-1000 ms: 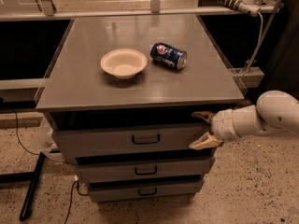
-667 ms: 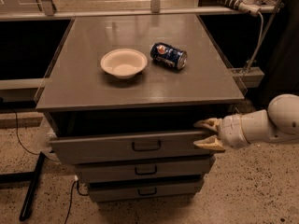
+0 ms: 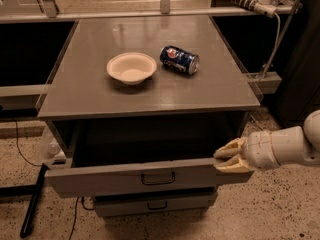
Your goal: Open top drawer
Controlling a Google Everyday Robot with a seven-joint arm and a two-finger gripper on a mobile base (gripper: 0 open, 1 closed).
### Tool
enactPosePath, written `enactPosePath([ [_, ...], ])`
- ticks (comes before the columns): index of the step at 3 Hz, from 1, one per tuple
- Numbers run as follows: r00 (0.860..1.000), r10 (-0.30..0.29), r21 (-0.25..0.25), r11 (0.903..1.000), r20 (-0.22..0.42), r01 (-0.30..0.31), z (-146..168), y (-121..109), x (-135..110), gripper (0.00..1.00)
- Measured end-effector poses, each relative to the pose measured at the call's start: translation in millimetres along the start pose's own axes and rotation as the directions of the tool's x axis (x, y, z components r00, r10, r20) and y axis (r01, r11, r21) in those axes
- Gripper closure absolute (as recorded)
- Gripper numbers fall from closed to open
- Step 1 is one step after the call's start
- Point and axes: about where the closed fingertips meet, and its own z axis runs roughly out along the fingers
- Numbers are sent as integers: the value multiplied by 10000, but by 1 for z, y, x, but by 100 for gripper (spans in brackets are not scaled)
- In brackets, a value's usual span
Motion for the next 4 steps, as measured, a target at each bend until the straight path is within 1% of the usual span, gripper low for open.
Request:
enactPosePath([
  [3, 10000, 0, -2, 10000, 0, 0, 0, 0, 0, 16],
  [4, 9993, 242, -443, 9987, -274, -254, 24, 11, 14, 0],
])
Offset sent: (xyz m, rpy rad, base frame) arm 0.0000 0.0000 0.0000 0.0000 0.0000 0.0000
